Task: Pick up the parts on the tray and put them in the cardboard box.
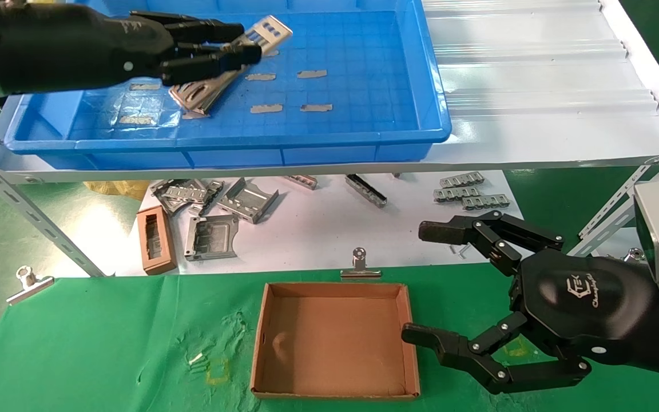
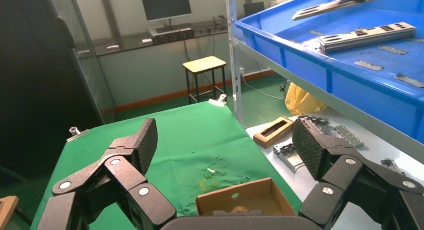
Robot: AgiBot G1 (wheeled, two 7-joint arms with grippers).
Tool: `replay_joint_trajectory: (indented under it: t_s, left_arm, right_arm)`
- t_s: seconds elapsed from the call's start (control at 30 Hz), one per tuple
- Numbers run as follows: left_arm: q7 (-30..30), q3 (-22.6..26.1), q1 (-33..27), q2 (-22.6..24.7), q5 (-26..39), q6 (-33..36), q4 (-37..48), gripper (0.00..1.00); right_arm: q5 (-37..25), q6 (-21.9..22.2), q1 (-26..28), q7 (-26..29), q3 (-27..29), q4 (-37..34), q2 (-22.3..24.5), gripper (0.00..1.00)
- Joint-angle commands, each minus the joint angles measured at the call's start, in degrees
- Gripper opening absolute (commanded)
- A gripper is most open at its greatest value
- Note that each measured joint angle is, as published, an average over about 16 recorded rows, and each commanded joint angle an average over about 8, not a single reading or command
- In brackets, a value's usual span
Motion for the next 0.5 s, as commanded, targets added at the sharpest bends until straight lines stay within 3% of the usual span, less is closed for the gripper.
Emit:
replay_joint_trajectory:
  t_s: [0.03, 0.23, 0.5]
  left_arm:
    - [1.1, -0.1, 0.0, -0.6, 0.0, 3.4, -0.2, 0.0]
    - [1.0, 0.9, 3.8, -2.2, -3.3, 7.8, -8.8, 0.0]
    - [-7.9, 8.6, 15.8, -12.2, -17.4, 7.4, -39.5, 0.0]
  right_arm:
    - [0.0, 0.0, 0.0, 0.0, 0.0, 0.0, 0.0, 1.0]
    - [0.0, 0.0, 0.0, 0.0, 0.0, 0.0, 0.0, 1.0]
    - [0.0, 0.0, 0.0, 0.0, 0.0, 0.0, 0.0, 1.0]
